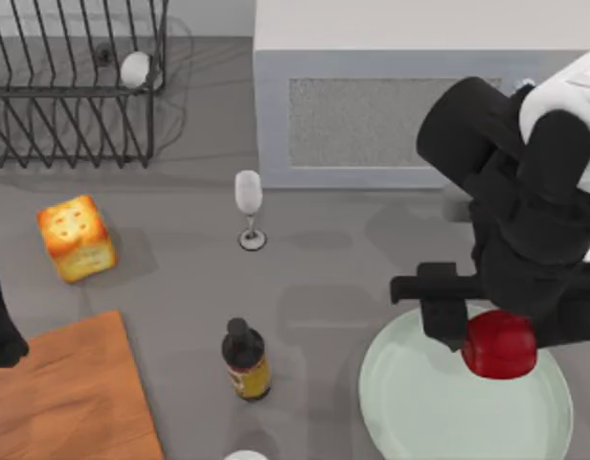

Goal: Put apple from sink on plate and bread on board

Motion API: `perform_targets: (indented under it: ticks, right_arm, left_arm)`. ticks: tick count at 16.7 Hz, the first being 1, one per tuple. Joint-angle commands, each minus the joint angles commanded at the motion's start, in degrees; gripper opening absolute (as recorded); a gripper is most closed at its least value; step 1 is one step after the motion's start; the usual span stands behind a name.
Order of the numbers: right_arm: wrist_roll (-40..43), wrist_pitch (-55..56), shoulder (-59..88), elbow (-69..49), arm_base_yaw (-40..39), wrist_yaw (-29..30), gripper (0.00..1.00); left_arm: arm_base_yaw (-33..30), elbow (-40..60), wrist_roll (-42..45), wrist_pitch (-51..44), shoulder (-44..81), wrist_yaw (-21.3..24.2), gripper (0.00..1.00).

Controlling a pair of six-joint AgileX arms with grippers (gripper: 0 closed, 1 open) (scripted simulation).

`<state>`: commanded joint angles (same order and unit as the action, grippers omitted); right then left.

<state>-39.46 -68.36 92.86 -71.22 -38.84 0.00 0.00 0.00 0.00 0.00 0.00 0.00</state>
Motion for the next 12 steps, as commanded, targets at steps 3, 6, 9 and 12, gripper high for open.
perform_targets:
  ticks: [3,6,9,12]
  right_arm:
    - [0.00,0.00,0.00,0.00,0.00,0.00,0.23]
    - [0.00,0.00,0.00,0.00,0.00,0.00,0.45]
    - [0.00,0.00,0.00,0.00,0.00,0.00,0.68]
    - [0.00,0.00,0.00,0.00,0.00,0.00,0.90]
  left_arm:
    - [0.00,0.00,0.00,0.00,0.00,0.00,1.00]
    - [0.00,0.00,0.00,0.00,0.00,0.00,1.00]
    - [0.00,0.00,0.00,0.00,0.00,0.00,1.00]
    - [0.00,0.00,0.00,0.00,0.00,0.00,1.00]
